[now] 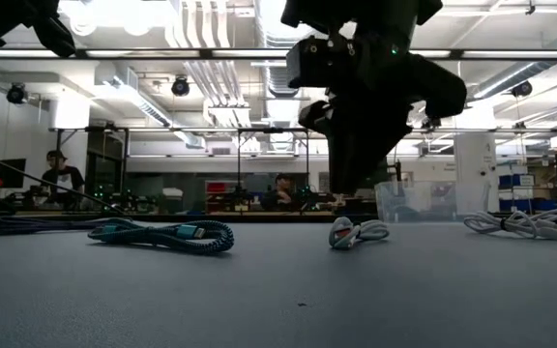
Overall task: Pick and place USB-C Cables
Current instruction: Put the left white charger cable into the bin
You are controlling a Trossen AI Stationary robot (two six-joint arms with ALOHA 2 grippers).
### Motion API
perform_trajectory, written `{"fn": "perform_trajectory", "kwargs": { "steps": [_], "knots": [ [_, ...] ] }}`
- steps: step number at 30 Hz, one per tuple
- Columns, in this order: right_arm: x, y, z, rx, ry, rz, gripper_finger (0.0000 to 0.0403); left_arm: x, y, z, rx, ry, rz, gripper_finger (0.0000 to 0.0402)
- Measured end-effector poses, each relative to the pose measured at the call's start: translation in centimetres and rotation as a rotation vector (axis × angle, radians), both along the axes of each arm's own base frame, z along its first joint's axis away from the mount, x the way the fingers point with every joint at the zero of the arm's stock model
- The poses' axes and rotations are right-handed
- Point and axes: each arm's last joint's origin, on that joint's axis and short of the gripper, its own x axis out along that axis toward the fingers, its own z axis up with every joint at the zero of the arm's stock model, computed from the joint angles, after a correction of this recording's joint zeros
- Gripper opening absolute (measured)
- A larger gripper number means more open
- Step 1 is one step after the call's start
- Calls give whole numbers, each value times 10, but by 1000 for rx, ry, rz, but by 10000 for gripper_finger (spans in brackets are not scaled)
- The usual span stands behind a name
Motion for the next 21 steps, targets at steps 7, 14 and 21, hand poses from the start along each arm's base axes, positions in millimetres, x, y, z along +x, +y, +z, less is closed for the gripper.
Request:
{"fn": "perform_trajectory", "kwargs": {
  "steps": [7,14,21],
  "knots": [
    [-4,0,-4,-14,26,25,148,0,0,0,0,0,0,0],
    [-6,-1,-10,-18,36,24,170,0,0,0,0,0,0,0],
    [-6,-2,-20,-44,46,16,170,0,0,0,0,0,1,0]
  ]
}}
